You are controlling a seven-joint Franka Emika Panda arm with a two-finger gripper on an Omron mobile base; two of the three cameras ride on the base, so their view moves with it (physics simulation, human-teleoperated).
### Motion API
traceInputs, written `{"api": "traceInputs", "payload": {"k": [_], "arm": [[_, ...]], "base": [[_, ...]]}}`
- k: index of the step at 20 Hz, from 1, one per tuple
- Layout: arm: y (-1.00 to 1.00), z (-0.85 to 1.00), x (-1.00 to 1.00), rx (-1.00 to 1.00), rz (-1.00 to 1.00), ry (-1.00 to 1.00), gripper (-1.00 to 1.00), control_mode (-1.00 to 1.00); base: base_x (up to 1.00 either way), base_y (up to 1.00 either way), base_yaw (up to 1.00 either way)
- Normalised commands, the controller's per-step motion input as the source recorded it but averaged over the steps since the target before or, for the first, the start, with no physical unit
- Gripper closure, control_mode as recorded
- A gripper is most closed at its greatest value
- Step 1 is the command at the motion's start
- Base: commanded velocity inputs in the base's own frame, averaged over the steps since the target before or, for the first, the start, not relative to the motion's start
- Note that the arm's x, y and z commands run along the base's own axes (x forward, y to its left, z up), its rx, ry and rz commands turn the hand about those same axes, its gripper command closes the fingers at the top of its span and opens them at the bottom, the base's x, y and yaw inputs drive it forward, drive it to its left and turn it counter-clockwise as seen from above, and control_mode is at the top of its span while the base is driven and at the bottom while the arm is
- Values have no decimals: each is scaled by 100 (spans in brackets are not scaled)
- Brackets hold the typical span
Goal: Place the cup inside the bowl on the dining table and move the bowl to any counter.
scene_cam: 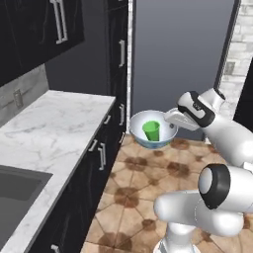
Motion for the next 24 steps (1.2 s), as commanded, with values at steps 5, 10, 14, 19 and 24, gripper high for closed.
{"api": "traceInputs", "payload": {"k": [5, 10, 14, 19, 24], "arm": [[0, 0, 0, 0, 0, 0, 100, 100], [0, 0, 0, 0, 0, 0, 100, 100], [0, 0, 0, 0, 0, 0, 100, 100], [0, 0, 0, 0, 0, 0, 100, 100], [0, 0, 0, 0, 0, 0, 100, 100]], "base": [[0, 0, 41], [0, -10, 43], [-3, -27, 52], [-24, -19, 54], [-39, -3, 53]]}}
